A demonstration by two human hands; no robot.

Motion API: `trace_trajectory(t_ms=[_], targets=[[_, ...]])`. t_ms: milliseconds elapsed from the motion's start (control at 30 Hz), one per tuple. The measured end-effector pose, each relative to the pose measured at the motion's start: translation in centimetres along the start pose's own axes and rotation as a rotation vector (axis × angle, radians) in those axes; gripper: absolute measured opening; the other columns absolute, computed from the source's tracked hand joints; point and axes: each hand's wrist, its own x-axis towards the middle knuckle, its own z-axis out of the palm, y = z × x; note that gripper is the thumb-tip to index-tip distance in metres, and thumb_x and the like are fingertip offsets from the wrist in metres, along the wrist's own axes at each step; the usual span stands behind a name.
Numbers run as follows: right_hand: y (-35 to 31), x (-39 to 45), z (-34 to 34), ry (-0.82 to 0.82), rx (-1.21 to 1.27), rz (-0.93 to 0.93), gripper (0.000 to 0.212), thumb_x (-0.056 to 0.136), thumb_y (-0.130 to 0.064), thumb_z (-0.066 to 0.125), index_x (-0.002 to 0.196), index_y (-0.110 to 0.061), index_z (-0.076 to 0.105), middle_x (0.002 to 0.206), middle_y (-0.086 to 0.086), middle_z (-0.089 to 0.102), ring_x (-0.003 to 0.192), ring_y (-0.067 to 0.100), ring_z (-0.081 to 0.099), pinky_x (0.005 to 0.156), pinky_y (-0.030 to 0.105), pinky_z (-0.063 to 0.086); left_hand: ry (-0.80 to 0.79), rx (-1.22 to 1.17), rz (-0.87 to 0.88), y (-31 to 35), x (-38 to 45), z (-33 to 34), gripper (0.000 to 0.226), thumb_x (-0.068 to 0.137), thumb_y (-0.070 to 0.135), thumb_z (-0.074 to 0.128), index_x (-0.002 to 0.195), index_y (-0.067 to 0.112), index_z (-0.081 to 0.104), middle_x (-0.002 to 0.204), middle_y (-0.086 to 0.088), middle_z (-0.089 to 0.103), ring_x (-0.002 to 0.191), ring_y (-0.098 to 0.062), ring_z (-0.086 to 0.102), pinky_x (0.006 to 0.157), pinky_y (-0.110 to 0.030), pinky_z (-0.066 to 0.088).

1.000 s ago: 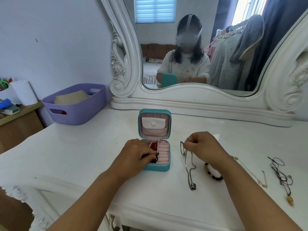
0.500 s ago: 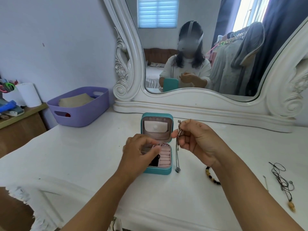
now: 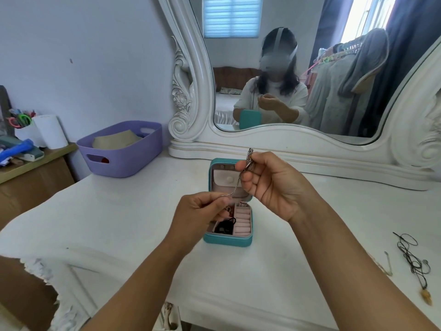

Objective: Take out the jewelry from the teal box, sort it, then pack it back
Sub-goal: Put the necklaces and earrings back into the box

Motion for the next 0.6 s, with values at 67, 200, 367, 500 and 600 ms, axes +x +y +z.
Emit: trace_trajectory(t_ms=[67,200,367,500,600], targets=[[1.1,0.3,0.1,0.012,-0.004,0.027,0.018,0.089,-0.007,0.045,0.076,-0.006,0.057,0.059,0.008,0.068,0.042,0.01,0.054,0.044,0.018,0.048,0.024,-0.009,-0.015,-0.2,0.2,-1.0,0.015,0.084,0.013,0.062,0.079,0.022,0.073,0.063,0.001,0.072,0.059,-0.009,0.065,0.055,-0.016,0.053],[3.3,1.2,0.4,0.044,0.0,0.079,0.02,0.09,-0.007,0.046,0.075,-0.006,0.06,0.06,0.007,0.069,0.043,0.01,0.056,0.045,0.018,0.049,0.049,0.035,-0.059,-0.9,0.3,-2.1,0.02,0.085,0.01,0.061,0.077,0.024,0.072,0.059,0.005,0.072,0.056,-0.005,0.065,0.054,-0.015,0.053],[5.1,1.9,0.5,0.108,-0.032,0.132,0.013,0.09,-0.008,0.047,0.084,-0.006,0.059,0.061,0.008,0.07,0.045,0.01,0.058,0.047,0.019,0.049,0.033,0.072,-0.154,-1.9,0.4,-2.4,0.018,0.085,0.006,0.059,0.082,0.018,0.073,0.065,0.008,0.073,0.065,-0.009,0.067,0.06,-0.017,0.056],[6.0,2.3,0.5,0.128,-0.065,0.177,0.011,0.089,-0.008,0.048,0.084,-0.006,0.057,0.065,0.01,0.07,0.046,0.011,0.058,0.046,0.019,0.049,-0.008,0.113,-0.165,-1.9,0.6,-3.1,0.021,0.083,0.0,0.057,0.095,0.012,0.07,0.083,-0.004,0.072,0.072,-0.017,0.067,0.066,-0.021,0.057],[6.5,2.5,0.6,0.13,-0.071,0.212,0.011,0.089,-0.007,0.048,0.082,-0.005,0.057,0.065,0.011,0.069,0.045,0.011,0.058,0.045,0.02,0.049,0.095,0.125,-0.124,-2.0,0.7,-3.4,0.02,0.087,0.005,0.054,0.1,0.012,0.068,0.088,-0.004,0.07,0.067,-0.013,0.066,0.065,-0.021,0.056]])
